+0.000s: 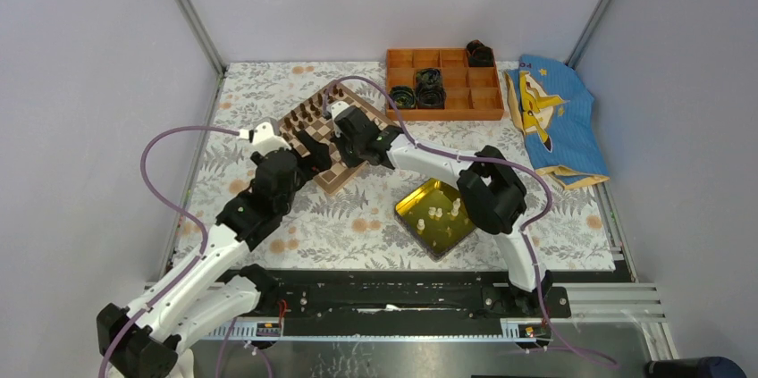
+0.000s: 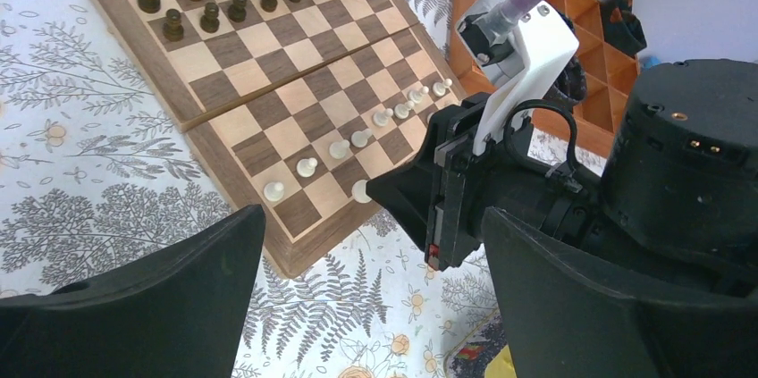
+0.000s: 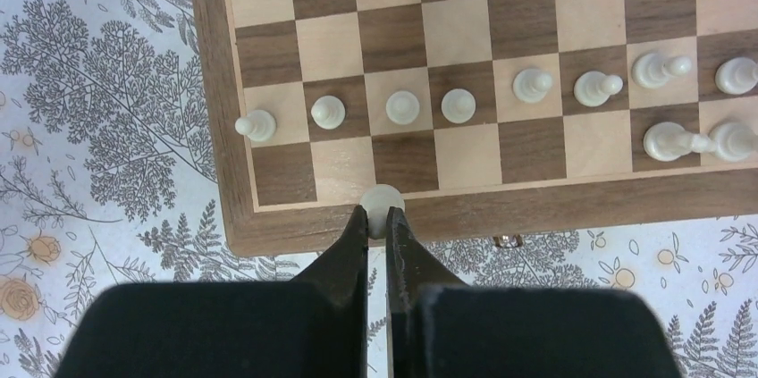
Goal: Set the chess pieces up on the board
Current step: Place the chess piece on the chessboard.
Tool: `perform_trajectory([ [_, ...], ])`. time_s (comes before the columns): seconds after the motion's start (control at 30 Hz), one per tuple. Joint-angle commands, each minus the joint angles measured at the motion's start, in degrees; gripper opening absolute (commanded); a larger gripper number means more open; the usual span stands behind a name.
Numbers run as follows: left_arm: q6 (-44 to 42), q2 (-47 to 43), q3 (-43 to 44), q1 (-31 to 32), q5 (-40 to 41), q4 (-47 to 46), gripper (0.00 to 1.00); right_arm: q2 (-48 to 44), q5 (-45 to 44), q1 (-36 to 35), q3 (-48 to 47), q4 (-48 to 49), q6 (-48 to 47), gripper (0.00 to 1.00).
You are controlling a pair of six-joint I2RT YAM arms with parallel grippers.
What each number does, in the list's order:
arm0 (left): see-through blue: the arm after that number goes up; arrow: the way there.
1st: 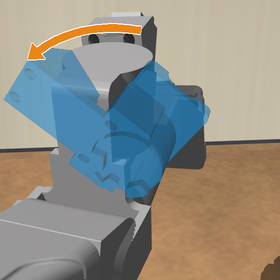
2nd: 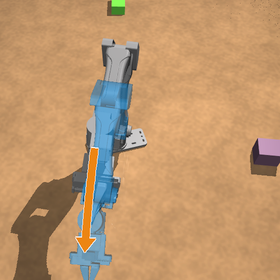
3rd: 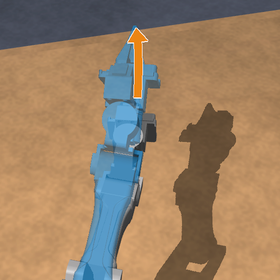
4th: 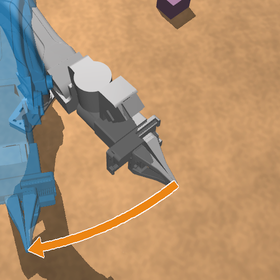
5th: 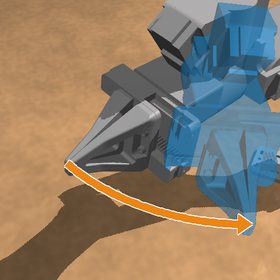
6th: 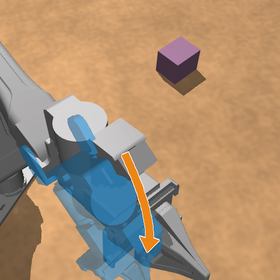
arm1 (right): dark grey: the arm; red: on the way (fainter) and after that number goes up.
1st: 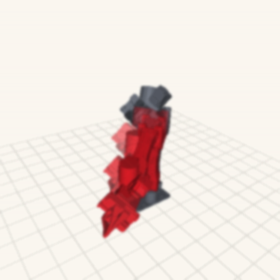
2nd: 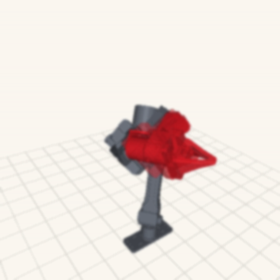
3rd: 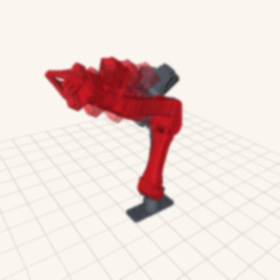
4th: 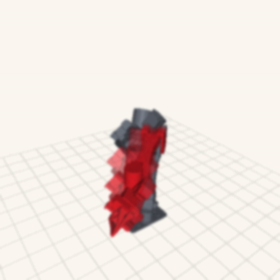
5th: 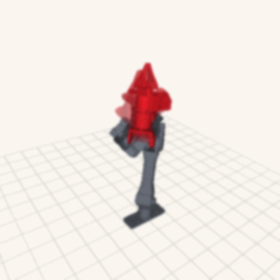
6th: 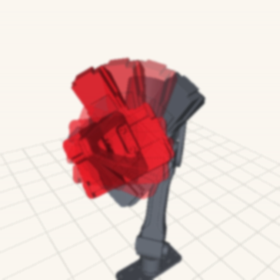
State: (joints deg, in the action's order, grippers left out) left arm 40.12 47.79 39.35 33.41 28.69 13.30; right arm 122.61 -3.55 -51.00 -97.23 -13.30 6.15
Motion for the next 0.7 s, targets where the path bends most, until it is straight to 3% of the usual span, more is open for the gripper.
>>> perform_trajectory([
  [0.0, 1.25, -2.6, -1.02, 0.52, 4.46, 0.18, 0.99, 1.27, 1.33, 0.58, -4.53, -1.25, -0.89, 0.0],
  [0.67, 2.03, -3.62, -1.63, 0.6, 5.68, 0.41, 0.98, 3.68, 0.52, 1.57, -8.51, -4.68, -0.62, 0.0],
])
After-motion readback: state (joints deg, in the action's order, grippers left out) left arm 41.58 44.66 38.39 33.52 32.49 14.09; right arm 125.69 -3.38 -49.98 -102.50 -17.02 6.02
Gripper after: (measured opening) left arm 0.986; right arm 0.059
